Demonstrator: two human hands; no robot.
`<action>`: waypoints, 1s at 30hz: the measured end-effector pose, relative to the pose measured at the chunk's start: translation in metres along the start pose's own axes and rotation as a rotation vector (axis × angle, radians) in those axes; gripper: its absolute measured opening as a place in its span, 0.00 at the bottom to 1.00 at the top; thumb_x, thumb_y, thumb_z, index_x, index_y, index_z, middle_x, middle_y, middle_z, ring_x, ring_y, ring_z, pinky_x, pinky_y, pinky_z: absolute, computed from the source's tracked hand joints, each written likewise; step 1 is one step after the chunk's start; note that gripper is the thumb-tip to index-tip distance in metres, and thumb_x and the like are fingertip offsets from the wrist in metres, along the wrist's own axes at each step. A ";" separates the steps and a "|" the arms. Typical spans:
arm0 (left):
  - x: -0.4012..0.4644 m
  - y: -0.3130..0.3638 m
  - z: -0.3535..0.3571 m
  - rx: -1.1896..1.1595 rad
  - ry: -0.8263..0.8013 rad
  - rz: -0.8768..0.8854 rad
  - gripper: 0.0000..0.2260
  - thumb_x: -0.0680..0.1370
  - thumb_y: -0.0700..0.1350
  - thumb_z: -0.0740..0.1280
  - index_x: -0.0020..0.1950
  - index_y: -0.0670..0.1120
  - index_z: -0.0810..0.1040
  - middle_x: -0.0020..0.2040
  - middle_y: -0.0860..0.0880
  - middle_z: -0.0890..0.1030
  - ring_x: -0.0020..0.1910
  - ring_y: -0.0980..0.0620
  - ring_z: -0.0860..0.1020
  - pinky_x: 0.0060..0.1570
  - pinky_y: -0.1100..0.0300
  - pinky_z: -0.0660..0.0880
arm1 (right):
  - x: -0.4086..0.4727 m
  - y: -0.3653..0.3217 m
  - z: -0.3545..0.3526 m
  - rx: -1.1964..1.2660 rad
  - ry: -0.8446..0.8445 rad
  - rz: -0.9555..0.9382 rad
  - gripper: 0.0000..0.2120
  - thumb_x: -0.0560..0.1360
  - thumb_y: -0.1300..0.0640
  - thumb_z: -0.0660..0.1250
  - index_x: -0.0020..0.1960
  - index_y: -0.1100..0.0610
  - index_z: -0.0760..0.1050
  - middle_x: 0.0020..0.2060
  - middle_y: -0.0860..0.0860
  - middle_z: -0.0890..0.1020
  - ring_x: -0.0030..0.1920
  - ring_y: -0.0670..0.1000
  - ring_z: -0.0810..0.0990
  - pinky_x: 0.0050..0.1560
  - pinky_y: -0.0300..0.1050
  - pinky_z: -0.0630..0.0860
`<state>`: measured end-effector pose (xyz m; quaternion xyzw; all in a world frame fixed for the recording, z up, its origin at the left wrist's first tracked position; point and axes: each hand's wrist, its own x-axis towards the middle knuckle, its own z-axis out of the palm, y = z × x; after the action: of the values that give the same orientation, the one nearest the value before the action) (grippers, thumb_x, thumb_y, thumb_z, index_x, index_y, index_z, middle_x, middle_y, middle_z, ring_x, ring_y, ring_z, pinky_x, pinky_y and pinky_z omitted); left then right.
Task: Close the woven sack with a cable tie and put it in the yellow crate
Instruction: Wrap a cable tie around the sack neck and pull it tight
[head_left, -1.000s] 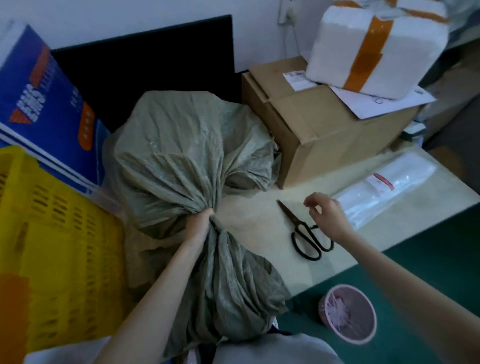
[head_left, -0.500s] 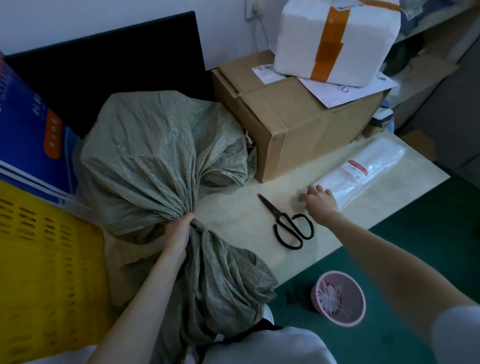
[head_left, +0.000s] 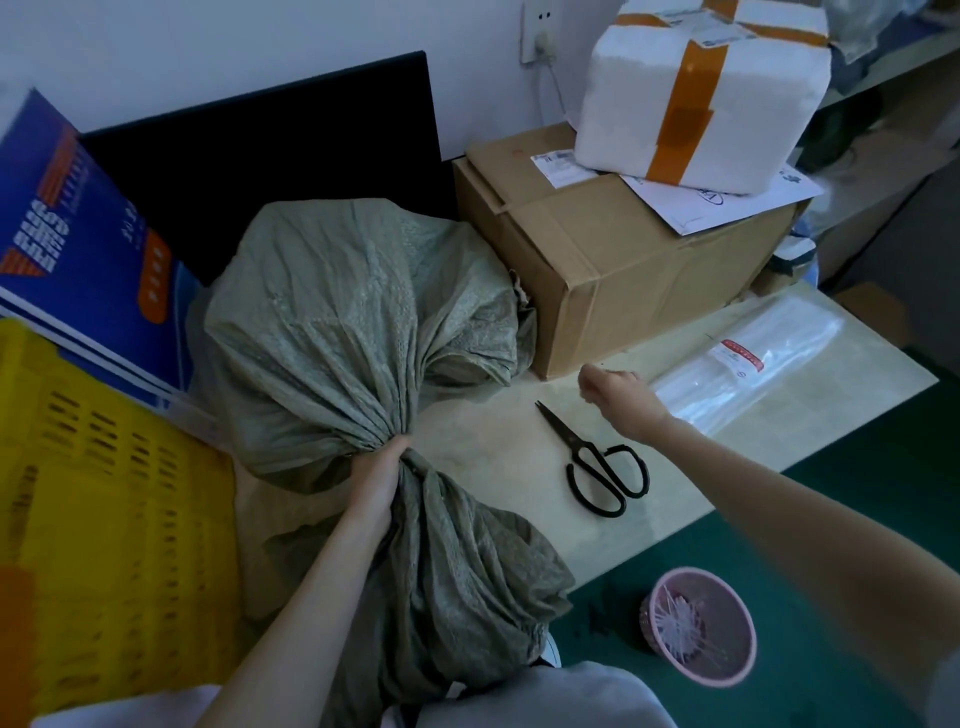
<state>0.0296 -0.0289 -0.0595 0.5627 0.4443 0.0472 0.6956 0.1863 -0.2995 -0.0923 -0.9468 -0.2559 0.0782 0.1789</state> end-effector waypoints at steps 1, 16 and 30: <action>-0.001 0.000 0.000 0.000 0.001 -0.003 0.17 0.75 0.40 0.70 0.62 0.40 0.76 0.52 0.45 0.79 0.45 0.48 0.77 0.44 0.59 0.71 | 0.000 -0.011 -0.006 0.155 0.011 -0.007 0.04 0.79 0.61 0.59 0.45 0.56 0.67 0.39 0.54 0.79 0.41 0.57 0.77 0.44 0.49 0.70; -0.009 0.003 -0.017 -0.084 -0.040 -0.078 0.31 0.64 0.47 0.78 0.64 0.40 0.76 0.54 0.42 0.83 0.51 0.44 0.81 0.50 0.53 0.78 | 0.006 -0.141 -0.037 0.664 -0.152 -0.191 0.06 0.74 0.65 0.68 0.50 0.59 0.78 0.37 0.52 0.83 0.33 0.45 0.80 0.32 0.39 0.74; -0.011 0.007 -0.016 -0.039 -0.019 -0.024 0.16 0.68 0.39 0.77 0.55 0.36 0.82 0.49 0.41 0.84 0.43 0.47 0.83 0.37 0.63 0.78 | 0.021 -0.187 -0.001 0.330 -0.290 -0.200 0.04 0.73 0.64 0.69 0.47 0.62 0.76 0.39 0.54 0.80 0.37 0.48 0.77 0.34 0.33 0.69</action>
<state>0.0150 -0.0205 -0.0470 0.5439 0.4434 0.0425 0.7111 0.1191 -0.1391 -0.0217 -0.8537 -0.3550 0.2358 0.2993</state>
